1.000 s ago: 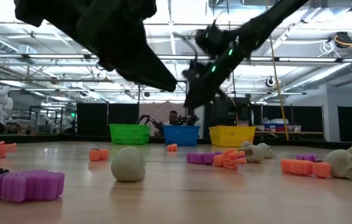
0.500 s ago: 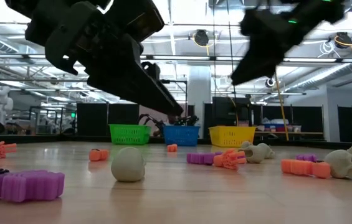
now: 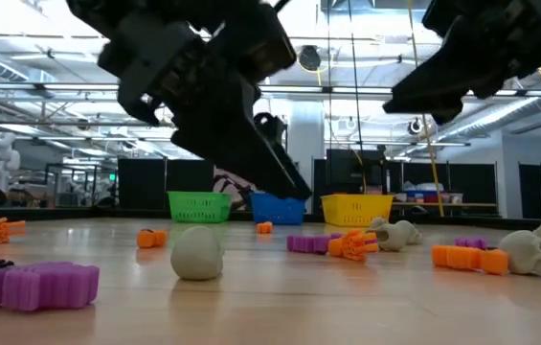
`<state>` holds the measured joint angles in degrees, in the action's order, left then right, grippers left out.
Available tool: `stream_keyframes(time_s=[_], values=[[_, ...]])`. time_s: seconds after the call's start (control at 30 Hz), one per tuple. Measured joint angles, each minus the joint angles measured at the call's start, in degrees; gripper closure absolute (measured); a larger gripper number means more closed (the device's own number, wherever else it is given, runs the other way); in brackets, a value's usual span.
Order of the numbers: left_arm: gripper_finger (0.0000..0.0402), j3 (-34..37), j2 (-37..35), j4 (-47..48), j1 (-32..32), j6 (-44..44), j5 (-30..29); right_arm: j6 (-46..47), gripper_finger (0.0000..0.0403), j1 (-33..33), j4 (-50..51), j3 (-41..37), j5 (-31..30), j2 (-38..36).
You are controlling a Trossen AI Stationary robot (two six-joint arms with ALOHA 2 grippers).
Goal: Sort Halloween decoration
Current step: Put the purple skeleton toy into the blue bin
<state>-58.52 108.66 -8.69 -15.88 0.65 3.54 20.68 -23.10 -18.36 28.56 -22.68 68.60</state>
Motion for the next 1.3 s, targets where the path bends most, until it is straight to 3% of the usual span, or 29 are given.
stream_keyframes(time_s=[0.27,0.87,1.0,1.3], values=[[0.0159,-0.22,1.65,0.06,1.29,4.24,2.13,-2.82,0.0259,-2.03,-3.32,0.00,-0.02,0.00],[0.0165,-0.18,6.36,-4.17,3.13,2.62,4.01,-3.42,0.0259,-2.13,-3.70,0.04,-0.04,-0.02],[0.0196,-0.18,6.36,-4.22,3.13,2.24,3.95,-3.47,0.0259,-2.13,-3.70,0.04,-0.04,-0.02],[0.0305,-0.18,6.36,-3.66,3.17,2.68,6.62,-3.57,0.0259,-2.13,-3.68,0.04,-0.03,-0.02]])
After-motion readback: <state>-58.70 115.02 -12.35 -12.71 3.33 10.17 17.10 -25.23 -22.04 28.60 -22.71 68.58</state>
